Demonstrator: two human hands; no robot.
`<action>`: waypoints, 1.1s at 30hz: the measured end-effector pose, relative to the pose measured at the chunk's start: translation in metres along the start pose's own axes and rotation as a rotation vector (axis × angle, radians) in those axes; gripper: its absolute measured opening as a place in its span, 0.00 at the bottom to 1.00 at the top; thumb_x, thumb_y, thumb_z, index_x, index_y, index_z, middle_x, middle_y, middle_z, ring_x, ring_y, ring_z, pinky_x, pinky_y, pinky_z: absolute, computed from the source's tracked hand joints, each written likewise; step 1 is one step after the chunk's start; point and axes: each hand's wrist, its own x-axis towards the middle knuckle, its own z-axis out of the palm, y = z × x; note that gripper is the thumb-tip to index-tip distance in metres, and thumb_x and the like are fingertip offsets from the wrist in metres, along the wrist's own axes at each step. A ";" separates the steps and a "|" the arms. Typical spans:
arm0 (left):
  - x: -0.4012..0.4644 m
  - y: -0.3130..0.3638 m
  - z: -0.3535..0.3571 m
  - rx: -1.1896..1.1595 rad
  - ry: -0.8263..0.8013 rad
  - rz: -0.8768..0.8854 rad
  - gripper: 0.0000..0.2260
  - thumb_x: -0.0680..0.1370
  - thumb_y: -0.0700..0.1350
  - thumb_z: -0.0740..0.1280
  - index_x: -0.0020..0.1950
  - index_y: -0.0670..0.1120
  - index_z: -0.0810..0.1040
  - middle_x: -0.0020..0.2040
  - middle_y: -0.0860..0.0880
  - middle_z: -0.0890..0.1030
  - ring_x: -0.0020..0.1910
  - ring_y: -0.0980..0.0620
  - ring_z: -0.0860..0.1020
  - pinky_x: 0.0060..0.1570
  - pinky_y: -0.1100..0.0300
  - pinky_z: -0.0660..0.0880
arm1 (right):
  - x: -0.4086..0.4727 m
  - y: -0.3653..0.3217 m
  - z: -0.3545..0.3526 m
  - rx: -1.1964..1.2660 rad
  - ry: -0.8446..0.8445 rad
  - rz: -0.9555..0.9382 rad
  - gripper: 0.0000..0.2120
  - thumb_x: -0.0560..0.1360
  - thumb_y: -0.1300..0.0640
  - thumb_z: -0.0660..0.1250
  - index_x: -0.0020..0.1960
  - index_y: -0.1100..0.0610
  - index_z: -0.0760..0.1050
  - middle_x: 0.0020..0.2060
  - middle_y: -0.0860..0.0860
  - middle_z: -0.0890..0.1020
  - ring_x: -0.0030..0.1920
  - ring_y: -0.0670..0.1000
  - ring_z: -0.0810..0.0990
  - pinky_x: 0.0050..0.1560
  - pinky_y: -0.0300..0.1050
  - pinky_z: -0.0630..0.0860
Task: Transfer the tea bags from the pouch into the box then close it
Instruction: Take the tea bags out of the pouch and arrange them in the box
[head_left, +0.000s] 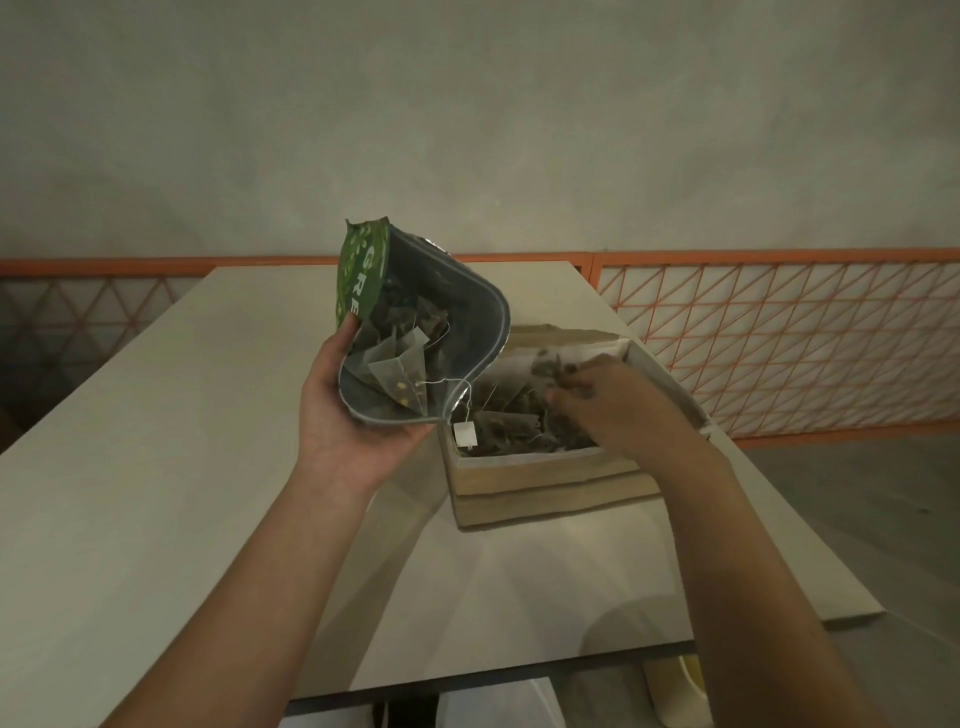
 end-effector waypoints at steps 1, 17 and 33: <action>0.000 0.000 -0.001 0.002 0.003 0.000 0.22 0.79 0.58 0.63 0.70 0.50 0.77 0.72 0.44 0.75 0.68 0.41 0.75 0.52 0.47 0.81 | -0.005 -0.006 0.000 0.055 0.049 -0.049 0.14 0.79 0.45 0.63 0.60 0.51 0.79 0.55 0.44 0.77 0.48 0.46 0.76 0.52 0.43 0.72; -0.001 0.000 -0.002 -0.018 -0.027 -0.014 0.23 0.80 0.57 0.63 0.72 0.49 0.75 0.73 0.45 0.73 0.70 0.41 0.74 0.54 0.46 0.80 | -0.025 -0.042 0.018 -0.188 -0.209 -0.100 0.25 0.83 0.40 0.49 0.48 0.54 0.79 0.44 0.52 0.82 0.51 0.52 0.78 0.60 0.52 0.68; -0.001 -0.002 -0.008 0.040 0.064 0.071 0.21 0.77 0.58 0.64 0.61 0.45 0.83 0.64 0.44 0.80 0.61 0.44 0.79 0.59 0.51 0.78 | -0.044 -0.105 0.057 0.240 0.271 -0.148 0.19 0.69 0.37 0.71 0.58 0.41 0.80 0.61 0.51 0.70 0.63 0.55 0.70 0.61 0.54 0.74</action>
